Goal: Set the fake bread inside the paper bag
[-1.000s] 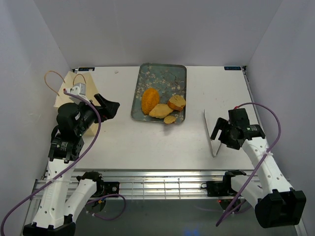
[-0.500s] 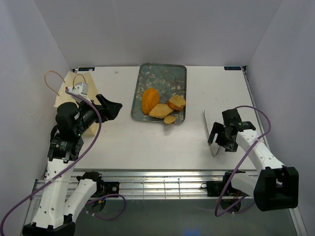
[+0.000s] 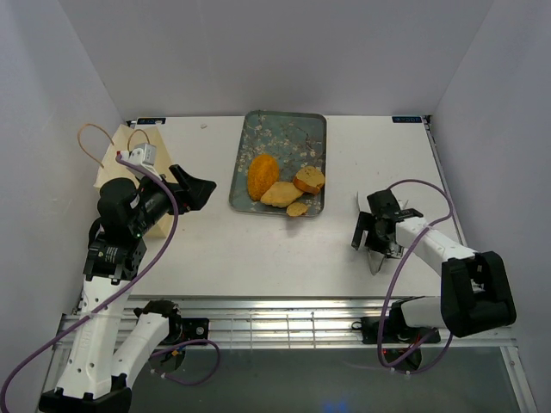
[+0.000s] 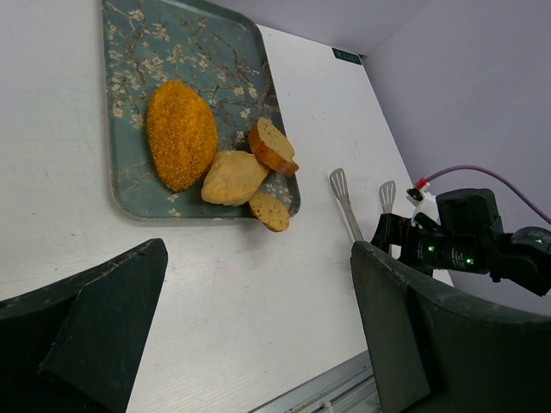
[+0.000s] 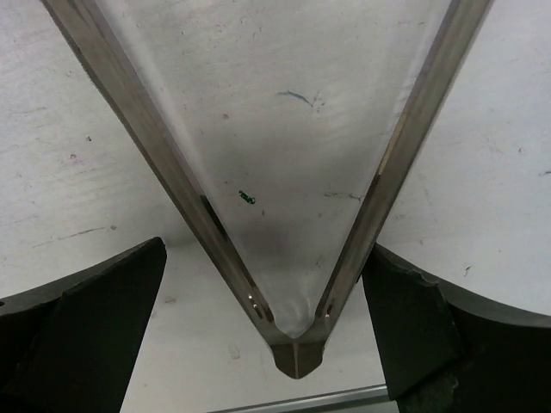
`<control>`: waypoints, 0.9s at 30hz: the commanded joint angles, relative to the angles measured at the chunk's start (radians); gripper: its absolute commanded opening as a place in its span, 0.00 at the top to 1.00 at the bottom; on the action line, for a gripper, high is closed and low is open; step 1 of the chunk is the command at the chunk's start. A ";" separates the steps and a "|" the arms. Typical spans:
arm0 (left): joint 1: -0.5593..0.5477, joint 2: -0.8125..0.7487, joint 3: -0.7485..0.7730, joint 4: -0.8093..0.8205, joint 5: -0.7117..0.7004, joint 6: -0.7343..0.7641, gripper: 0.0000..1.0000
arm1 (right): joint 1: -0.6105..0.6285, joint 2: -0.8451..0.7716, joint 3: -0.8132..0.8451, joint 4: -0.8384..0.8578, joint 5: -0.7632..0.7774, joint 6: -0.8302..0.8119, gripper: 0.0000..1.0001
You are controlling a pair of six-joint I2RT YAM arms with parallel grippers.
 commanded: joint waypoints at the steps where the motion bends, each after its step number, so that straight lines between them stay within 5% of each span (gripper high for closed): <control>1: -0.001 -0.002 0.012 0.020 0.020 -0.008 0.02 | 0.054 0.041 0.019 0.054 0.160 0.032 0.00; 7: 0.000 0.001 0.012 0.023 0.032 -0.014 0.02 | 0.112 0.138 0.022 0.064 0.245 0.072 0.21; 11: 0.000 0.001 0.022 0.022 0.025 -0.011 0.02 | 0.118 0.115 0.019 0.070 0.262 0.074 0.45; 20: -0.001 0.040 0.079 0.009 -0.017 0.004 0.02 | 0.118 0.028 0.122 0.022 0.178 -0.004 0.56; 27: -0.001 0.151 0.281 -0.104 -0.156 0.073 0.02 | 0.117 -0.084 0.177 -0.021 0.052 -0.060 0.56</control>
